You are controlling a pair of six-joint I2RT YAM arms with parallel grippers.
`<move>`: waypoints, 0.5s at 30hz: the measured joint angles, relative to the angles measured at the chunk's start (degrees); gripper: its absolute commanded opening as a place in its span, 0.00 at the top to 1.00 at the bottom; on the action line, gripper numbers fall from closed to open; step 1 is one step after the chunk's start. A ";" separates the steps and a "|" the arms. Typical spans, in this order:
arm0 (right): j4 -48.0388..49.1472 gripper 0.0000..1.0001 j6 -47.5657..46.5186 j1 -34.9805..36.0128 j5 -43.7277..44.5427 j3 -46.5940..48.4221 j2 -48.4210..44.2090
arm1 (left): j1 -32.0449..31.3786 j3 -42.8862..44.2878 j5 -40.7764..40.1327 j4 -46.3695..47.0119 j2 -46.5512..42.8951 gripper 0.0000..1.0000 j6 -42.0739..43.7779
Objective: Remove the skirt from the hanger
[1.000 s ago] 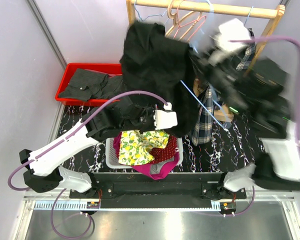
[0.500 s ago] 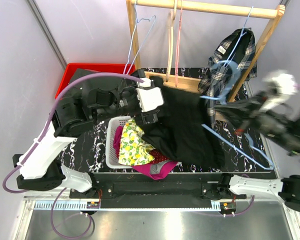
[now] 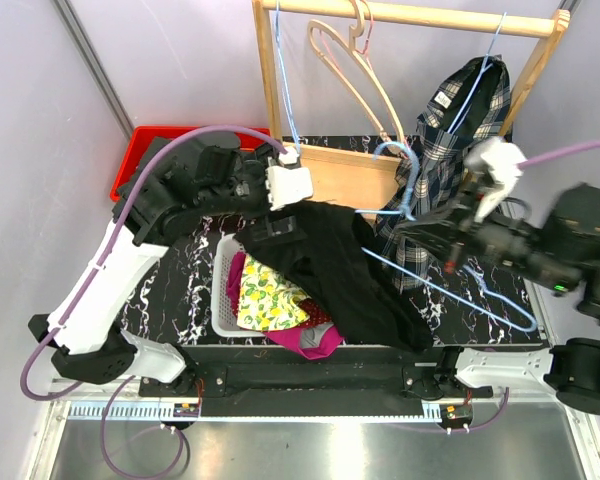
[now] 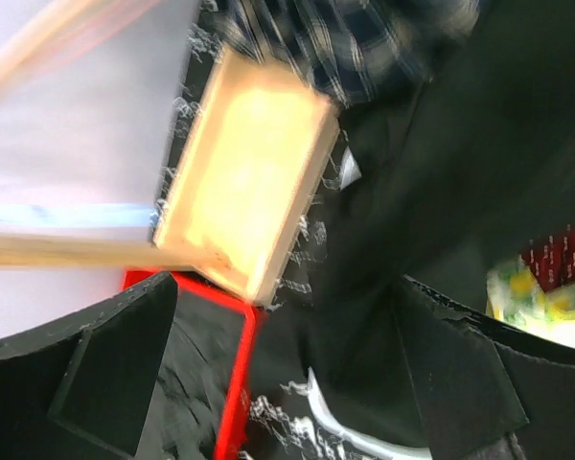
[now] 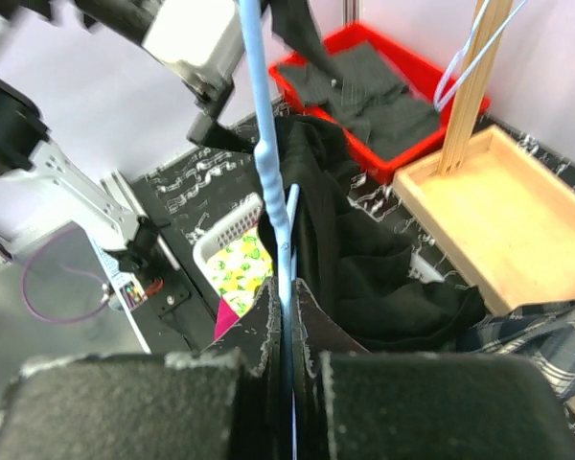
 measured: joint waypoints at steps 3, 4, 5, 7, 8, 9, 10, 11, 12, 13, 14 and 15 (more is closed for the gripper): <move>-1.66 1.00 -0.68 0.00 0.02 3.91 -0.33 | 3.58 -2.64 4.39 -2.93 -0.81 0.01 2.84; -2.14 1.00 -0.92 0.00 0.04 5.11 -0.33 | 4.57 -4.37 5.81 -4.07 -1.55 0.01 3.80; -2.51 1.00 -1.27 0.00 0.07 6.21 -0.17 | 5.38 -7.02 7.58 -5.60 -2.86 0.01 4.90; -2.64 1.00 -2.01 0.00 0.04 7.41 0.02 | 7.17 -9.49 9.14 -6.95 -4.28 0.01 5.81; -2.60 1.00 -2.27 0.00 0.02 7.52 0.07 | 7.93 -10.71 9.68 -7.17 -4.96 0.01 6.08; -2.60 1.00 -2.54 0.00 -0.07 7.52 0.15 | 8.76 -12.13 10.34 -7.17 -5.79 0.01 6.25; -2.58 1.00 -2.80 0.00 -0.26 7.48 0.33 | 9.62 -13.27 10.88 -7.15 -6.49 0.01 6.36; -2.56 1.00 -2.89 0.00 -0.44 7.39 0.50 | 9.97 -13.66 11.28 -7.13 -6.71 0.01 6.32; -2.49 1.00 -3.02 0.00 -0.70 7.21 0.76 | 10.21 -13.84 11.74 -6.82 -6.75 0.01 6.10; -2.32 1.00 -3.04 0.00 -1.11 6.95 1.05 | 10.19 -13.84 12.35 -6.21 -6.69 0.01 5.68; -2.14 1.00 -3.04 0.00 -1.46 6.67 1.40 | 10.21 -13.77 12.87 -5.64 -6.56 0.01 5.31; -1.99 1.00 -3.02 0.00 -1.70 6.36 1.73 | 10.25 -13.22 13.51 -5.20 -6.19 0.01 4.68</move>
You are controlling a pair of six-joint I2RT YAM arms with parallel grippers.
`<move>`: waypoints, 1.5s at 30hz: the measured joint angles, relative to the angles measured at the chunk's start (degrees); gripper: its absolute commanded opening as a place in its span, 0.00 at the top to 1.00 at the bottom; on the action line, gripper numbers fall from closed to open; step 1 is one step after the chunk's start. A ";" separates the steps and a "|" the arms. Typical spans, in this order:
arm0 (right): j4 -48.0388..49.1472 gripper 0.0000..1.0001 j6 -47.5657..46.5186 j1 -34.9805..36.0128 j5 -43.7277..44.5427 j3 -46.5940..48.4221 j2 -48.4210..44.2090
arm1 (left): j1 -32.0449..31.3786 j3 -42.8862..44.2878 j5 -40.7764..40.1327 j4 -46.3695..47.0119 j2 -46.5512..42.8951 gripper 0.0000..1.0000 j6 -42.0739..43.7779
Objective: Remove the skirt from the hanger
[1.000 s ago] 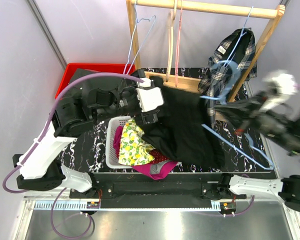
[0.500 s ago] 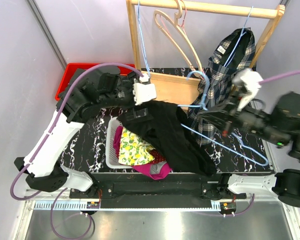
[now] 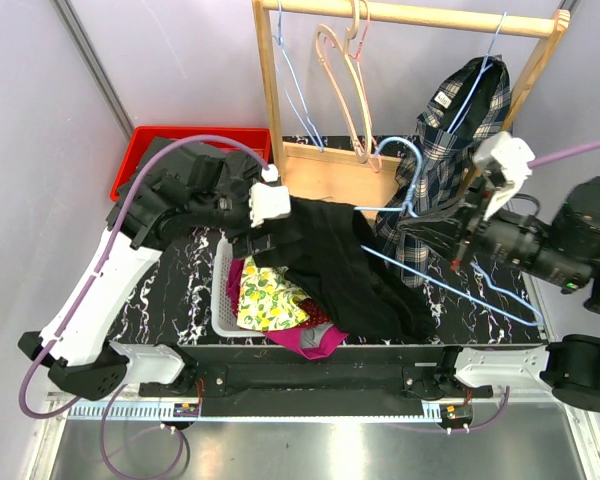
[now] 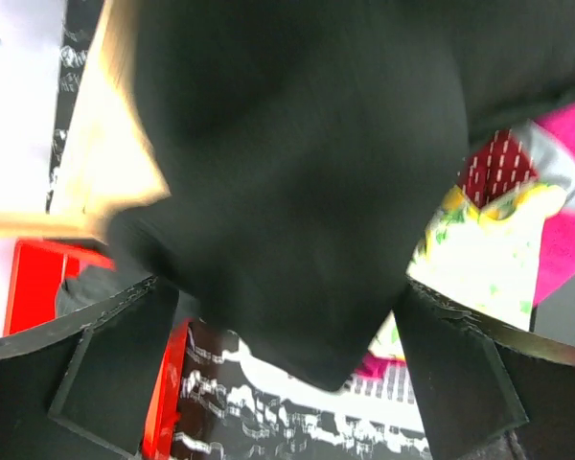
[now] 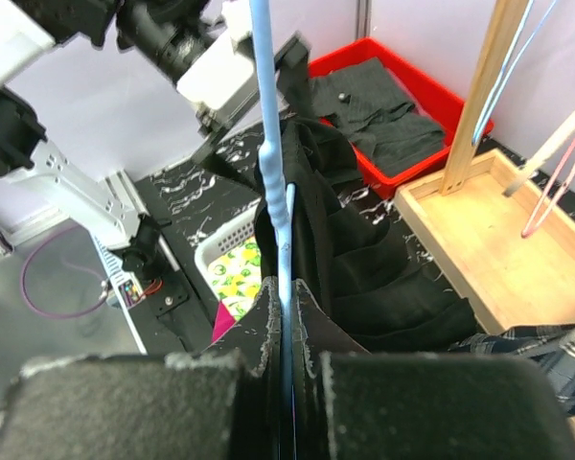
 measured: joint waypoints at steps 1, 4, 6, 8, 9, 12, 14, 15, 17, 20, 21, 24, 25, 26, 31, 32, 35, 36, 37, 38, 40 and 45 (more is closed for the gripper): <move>0.37 1.00 0.02 0.00 -0.39 -0.70 0.35 | 0.04 1.03 0.72 0.66 0.68 0.01 -1.01; 1.25 1.00 0.20 0.00 -1.29 -2.73 0.50 | 0.31 3.56 2.16 3.43 2.19 0.14 -3.43; 1.53 1.00 0.26 0.00 -1.38 -3.65 0.42 | 0.63 4.68 3.85 5.03 2.89 0.34 -4.85; 1.60 1.00 0.28 0.00 -1.31 -3.96 0.50 | 0.79 4.87 5.20 5.62 3.26 0.64 -5.62; 1.62 1.00 0.28 0.00 -1.22 -3.96 0.37 | 0.87 4.87 5.55 5.53 3.37 0.87 -6.01; 1.55 1.00 0.28 0.00 -1.09 -3.10 -0.66 | 1.29 4.74 6.01 4.37 4.13 1.00 -5.09; 1.05 1.00 0.28 0.00 -1.01 -1.95 -1.70 | 2.21 4.20 6.16 3.52 4.46 1.00 -4.26; 0.61 1.00 0.28 0.00 -0.96 -1.40 -2.32 | 2.95 3.69 6.16 2.99 4.48 1.00 -3.98; -0.04 1.00 0.28 0.00 -0.72 -0.46 -3.61 | 4.42 2.64 5.97 1.66 4.48 1.00 -3.67; -0.24 1.00 0.28 0.00 0.07 0.68 -5.49 | 7.72 2.43 5.49 0.00 4.57 1.00 -3.50; 0.20 1.00 0.28 0.00 0.59 1.03 -6.45 | 9.53 2.69 5.31 -0.42 4.57 1.00 -3.67; 0.15 1.00 0.33 0.00 2.36 0.90 -8.39 | 16.41 6.45 5.11 -0.48 4.94 0.96 -5.40; 0.17 1.00 0.52 0.02 3.13 0.09 -9.03 | 19.37 9.29 4.94 0.24 5.07 0.94 -7.08; -0.09 1.00 0.79 0.00 4.17 -1.03 -9.66 | 21.16 11.28 4.52 1.14 5.09 0.88 -8.15; -1.88 1.00 2.01 0.02 9.33 -8.09 -11.13 | 24.61 24.94 4.66 6.75 3.89 0.82 -17.42; -2.10 1.00 2.23 0.00 10.21 -9.05 -11.13 | 24.61 27.63 6.05 7.37 3.67 0.82 -19.56; -2.12 1.00 2.29 0.00 12.55 -10.69 -11.19 | 24.55 33.35 11.56 10.82 2.91 0.82 -27.54; -2.10 1.00 2.25 0.00 13.31 -10.97 -11.19 | 24.55 34.32 13.86 12.50 2.58 0.82 -30.53; -2.10 1.00 2.23 0.00 14.36 -11.23 -11.19 | 24.55 34.91 16.00 14.14 2.29 0.82 -33.51; -1.99 1.00 2.21 0.02 15.39 -11.54 -11.19 | 24.55 35.32 18.05 15.72 1.97 0.82 -36.59; -1.88 1.00 2.21 0.00 17.75 -12.33 -11.17 | 24.46 35.56 21.97 18.82 1.62 0.83 -41.81; -1.90 1.00 2.80 0.00 27.45 -14.16 -10.10 | 24.44 36.41 27.54 22.75 3.23 0.85 -52.00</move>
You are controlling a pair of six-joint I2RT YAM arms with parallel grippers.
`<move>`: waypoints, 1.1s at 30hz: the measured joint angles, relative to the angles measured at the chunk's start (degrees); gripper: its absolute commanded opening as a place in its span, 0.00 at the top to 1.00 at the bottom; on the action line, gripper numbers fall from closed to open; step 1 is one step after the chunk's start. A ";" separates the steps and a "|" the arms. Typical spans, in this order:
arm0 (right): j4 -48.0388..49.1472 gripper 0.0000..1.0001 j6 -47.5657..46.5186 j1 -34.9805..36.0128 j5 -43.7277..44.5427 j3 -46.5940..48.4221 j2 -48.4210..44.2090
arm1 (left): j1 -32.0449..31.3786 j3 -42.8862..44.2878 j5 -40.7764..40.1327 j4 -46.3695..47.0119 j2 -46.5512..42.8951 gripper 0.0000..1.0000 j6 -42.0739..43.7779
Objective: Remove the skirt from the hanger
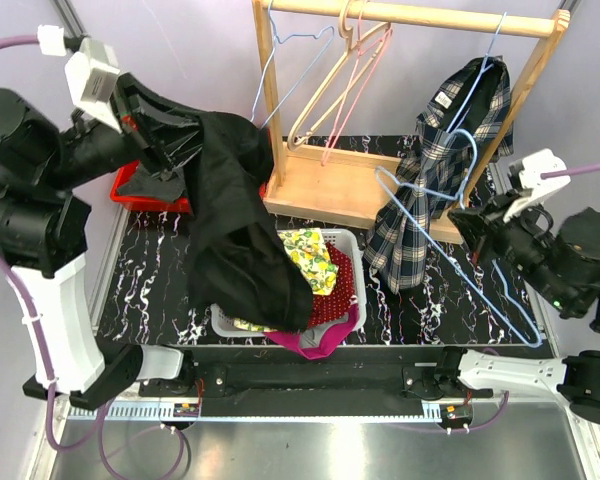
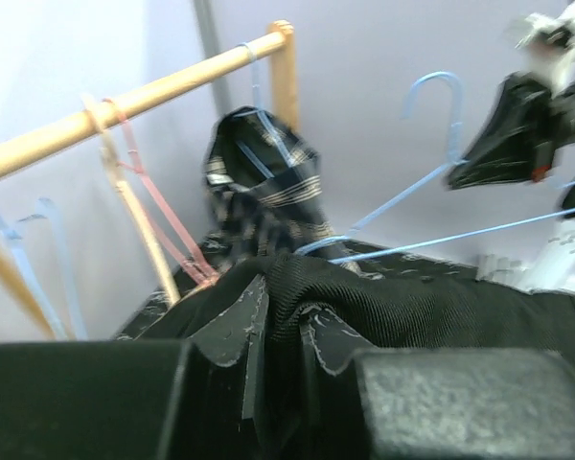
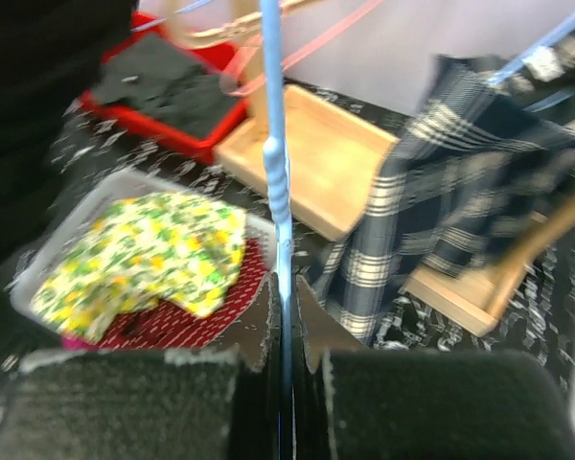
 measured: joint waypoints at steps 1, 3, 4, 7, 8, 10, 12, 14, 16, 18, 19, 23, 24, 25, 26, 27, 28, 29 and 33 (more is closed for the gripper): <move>0.02 1.00 0.35 0.00 1.64 0.00 0.48 | 0.00 -0.13 0.66 0.79 0.31 0.85 -1.57; 0.02 1.00 1.20 0.00 4.94 0.00 1.66 | 0.00 -0.90 2.03 2.43 0.83 0.86 -4.92; 0.02 1.00 1.68 0.00 6.19 0.04 2.29 | -0.04 -0.94 2.69 3.23 1.16 0.87 -6.64; 0.04 1.00 3.06 0.00 8.74 0.11 4.09 | -0.11 -0.94 4.55 6.14 1.51 0.88 -11.32; 0.15 1.00 3.50 0.00 9.42 0.11 4.72 | -0.24 -1.01 5.11 7.30 1.46 0.89 -12.52; 0.87 1.00 4.09 0.00 10.43 -0.04 5.97 | -0.31 -1.05 5.77 9.01 1.29 0.89 -13.86; 2.27 1.00 4.48 0.00 10.95 -0.57 7.08 | -0.39 -1.05 6.34 10.40 1.18 0.90 -14.62; 3.34 1.00 4.68 0.00 11.02 -1.01 8.31 | -0.39 -1.05 6.51 11.41 1.25 0.90 -14.99; 4.04 1.00 4.74 0.00 11.06 -1.09 9.01 | -0.39 -1.05 6.64 12.26 1.51 0.90 -15.39; 4.83 1.00 4.74 0.00 11.21 -1.14 9.75 | -0.48 -2.40 6.84 13.35 1.40 0.91 -15.78; 5.27 1.00 4.72 0.00 11.50 -1.27 10.14 | -0.74 -3.56 6.97 13.64 1.16 0.92 -15.89; 6.71 1.00 4.31 0.00 13.03 -1.55 10.38 | -3.21 -13.22 7.02 14.84 -1.03 0.99 -15.47; 7.28 1.00 4.00 0.00 13.70 -1.55 10.32 | -4.15 -16.48 6.84 14.45 -1.66 1.00 -14.82; 7.87 1.00 3.80 0.00 14.40 -1.55 10.29 | -5.18 -19.34 6.56 13.64 -1.92 1.00 -14.05; 8.35 1.00 3.56 0.00 15.23 -1.51 10.38 | -6.16 -23.52 5.99 12.72 -1.95 1.00 -12.55; 8.74 1.00 3.37 0.00 15.58 -1.38 10.56 | -6.84 -24.87 5.77 12.02 -1.90 1.00 -12.11; 9.05 1.00 3.28 0.00 16.15 -0.96 11.19 | -7.82 -27.52 5.05 10.84 -1.68 1.00 -10.91; 9.07 1.00 3.23 0.00 16.63 -0.17 11.91 | -8.83 -30.01 4.17 9.11 -1.40 1.00 -9.38; 10.38 1.00 3.04 0.00 17.55 2.25 14.80 | -14.60 -38.88 -1.66 1.44 -0.48 1.00 -1.88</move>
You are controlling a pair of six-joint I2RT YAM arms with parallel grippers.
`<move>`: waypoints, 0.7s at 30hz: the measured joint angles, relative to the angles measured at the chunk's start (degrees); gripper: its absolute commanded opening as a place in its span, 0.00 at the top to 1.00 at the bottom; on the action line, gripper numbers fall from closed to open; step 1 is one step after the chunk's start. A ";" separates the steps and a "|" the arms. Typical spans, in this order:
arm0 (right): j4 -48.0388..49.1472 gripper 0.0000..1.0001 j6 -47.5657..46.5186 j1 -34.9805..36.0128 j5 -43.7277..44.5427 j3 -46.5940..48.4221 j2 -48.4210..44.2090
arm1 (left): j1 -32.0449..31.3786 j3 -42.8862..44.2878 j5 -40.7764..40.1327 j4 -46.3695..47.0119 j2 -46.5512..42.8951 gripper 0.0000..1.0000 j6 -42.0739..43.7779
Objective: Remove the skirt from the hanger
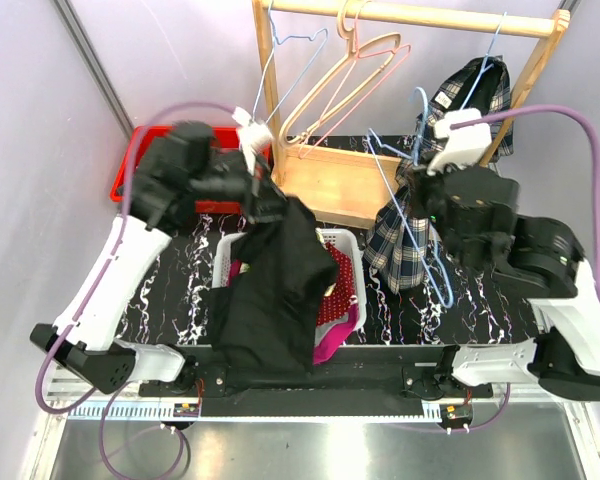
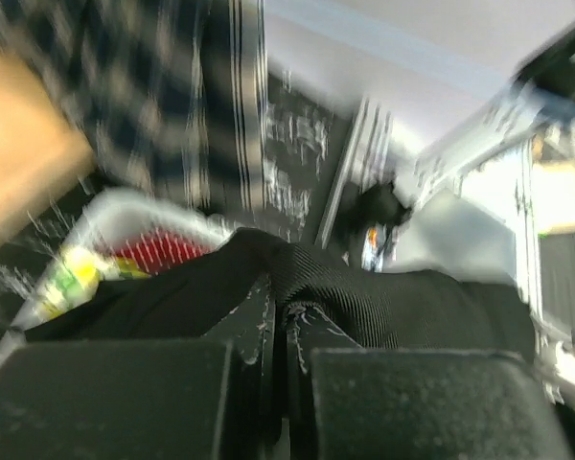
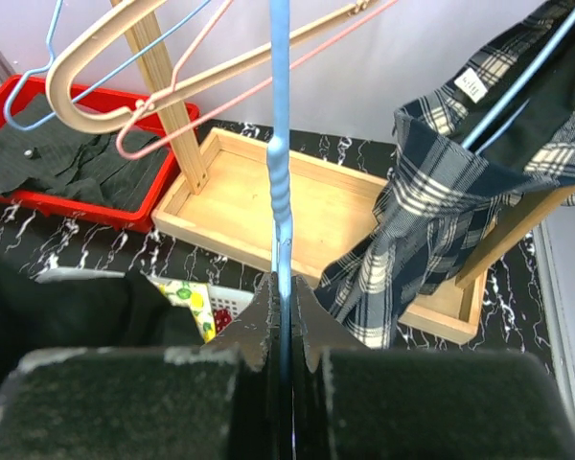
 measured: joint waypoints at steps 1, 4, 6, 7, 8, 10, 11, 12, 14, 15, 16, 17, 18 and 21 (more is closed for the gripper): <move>0.46 1.00 -0.20 0.00 0.37 0.37 0.87 | -1.68 -1.88 -1.62 -1.44 0.02 1.00 1.92; 1.53 1.00 -1.11 0.00 1.03 1.62 3.82 | -6.58 -6.40 -7.85 -4.63 -0.04 1.00 7.08; 1.97 1.00 -1.60 -0.44 1.14 2.91 6.21 | -9.33 -9.20 -12.66 -5.92 -0.13 1.00 10.27; 2.16 1.00 -1.84 -1.18 1.11 3.82 7.63 | -10.16 -10.36 -14.93 -6.43 -0.11 1.00 11.67; 2.49 1.00 -1.95 -2.25 0.79 4.35 8.76 | -10.62 -11.02 -17.11 -7.26 0.28 1.00 12.98; 2.89 1.00 -1.70 -5.55 -0.59 4.81 10.49 | -10.80 -11.06 -21.05 -8.76 2.08 1.00 15.17; 2.97 1.00 -1.36 -7.78 -1.86 4.83 11.13 | -10.78 -11.06 -22.58 -9.20 3.45 1.00 16.35; 2.93 1.00 -1.05 -9.44 -2.71 4.81 11.61 | -10.78 -11.19 -24.02 -9.38 4.94 1.00 17.57; 2.95 1.00 -0.57 -12.96 -4.55 5.01 12.66 | -10.71 -12.50 -26.69 -9.25 8.11 1.00 19.78; 3.10 1.00 -0.46 -13.88 -5.29 5.20 13.05 | -10.69 -13.60 -28.02 -9.35 9.86 1.00 20.79; 3.02 1.00 -0.44 -15.10 -6.29 6.12 13.79 | -10.69 -15.08 -29.66 -9.33 12.00 1.00 22.01; 3.15 1.00 -0.39 -15.91 -7.26 7.32 14.64 | -10.69 -16.09 -30.75 -9.44 13.68 1.00 22.88; 3.45 1.00 -0.37 -16.61 -7.82 8.31 15.34 | -10.69 -17.14 -31.82 -9.60 15.67 1.00 23.80; 4.24 1.00 -0.04 -19.67 -10.36 12.48 18.03 | -10.97 -20.02 -34.75 -9.51 20.57 0.86 26.29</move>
